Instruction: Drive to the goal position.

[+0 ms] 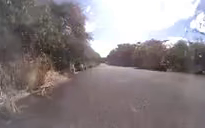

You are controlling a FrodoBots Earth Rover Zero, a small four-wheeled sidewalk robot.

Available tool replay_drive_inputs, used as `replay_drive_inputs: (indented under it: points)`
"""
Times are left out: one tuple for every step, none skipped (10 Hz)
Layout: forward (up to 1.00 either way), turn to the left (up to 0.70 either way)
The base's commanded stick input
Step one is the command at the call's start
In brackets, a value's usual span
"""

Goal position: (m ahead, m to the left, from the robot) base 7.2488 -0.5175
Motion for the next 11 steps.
replay_drive_inputs:
  points:
    - [0.5,0.0]
    - [0.5,0.0]
    - [0.5,0.0]
    - [0.5,0.0]
    - [0.5,0.0]
    - [0.5,0.0]
    - [0.5,0.0]
    - [0.5,0.0]
    - [0.5,0.0]
    - [0.5,0.0]
    - [0.5,0.0]
